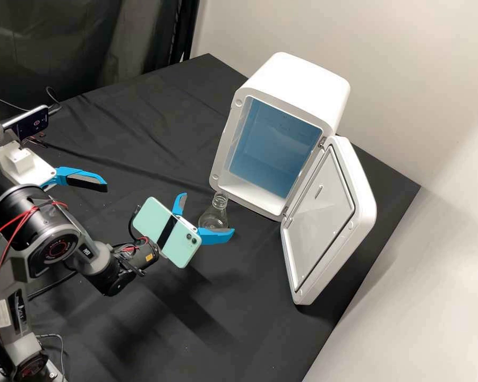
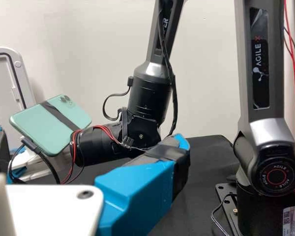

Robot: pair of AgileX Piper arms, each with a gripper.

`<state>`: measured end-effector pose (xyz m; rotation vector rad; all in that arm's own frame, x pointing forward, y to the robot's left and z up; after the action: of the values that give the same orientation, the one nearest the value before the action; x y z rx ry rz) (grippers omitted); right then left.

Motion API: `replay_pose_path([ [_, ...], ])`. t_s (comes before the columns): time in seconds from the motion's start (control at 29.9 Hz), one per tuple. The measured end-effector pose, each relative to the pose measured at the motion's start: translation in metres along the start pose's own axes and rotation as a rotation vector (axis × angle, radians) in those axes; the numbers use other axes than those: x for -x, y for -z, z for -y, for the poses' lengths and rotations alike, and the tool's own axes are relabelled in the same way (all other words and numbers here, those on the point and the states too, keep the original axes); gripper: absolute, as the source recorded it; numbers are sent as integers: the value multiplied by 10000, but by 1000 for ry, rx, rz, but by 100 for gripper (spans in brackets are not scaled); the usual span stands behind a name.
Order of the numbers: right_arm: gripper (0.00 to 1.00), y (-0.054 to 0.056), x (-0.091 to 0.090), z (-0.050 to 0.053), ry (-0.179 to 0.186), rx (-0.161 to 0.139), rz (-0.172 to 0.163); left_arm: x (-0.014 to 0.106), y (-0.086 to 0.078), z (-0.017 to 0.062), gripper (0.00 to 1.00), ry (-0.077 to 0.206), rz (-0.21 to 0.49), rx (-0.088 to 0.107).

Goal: Place the flask in the incubator

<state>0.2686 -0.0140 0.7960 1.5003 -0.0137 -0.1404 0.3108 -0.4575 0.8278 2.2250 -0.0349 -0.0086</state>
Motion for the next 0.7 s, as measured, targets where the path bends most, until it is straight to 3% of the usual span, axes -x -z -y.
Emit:
replay_pose_path([
  [0.54,100,-52,-2,46,4,1,-1,0,0,0,100,0,0,0],
  [0.7,100,-157,-23,90,23,-2,33,0,0,0,100,0,0,0],
])
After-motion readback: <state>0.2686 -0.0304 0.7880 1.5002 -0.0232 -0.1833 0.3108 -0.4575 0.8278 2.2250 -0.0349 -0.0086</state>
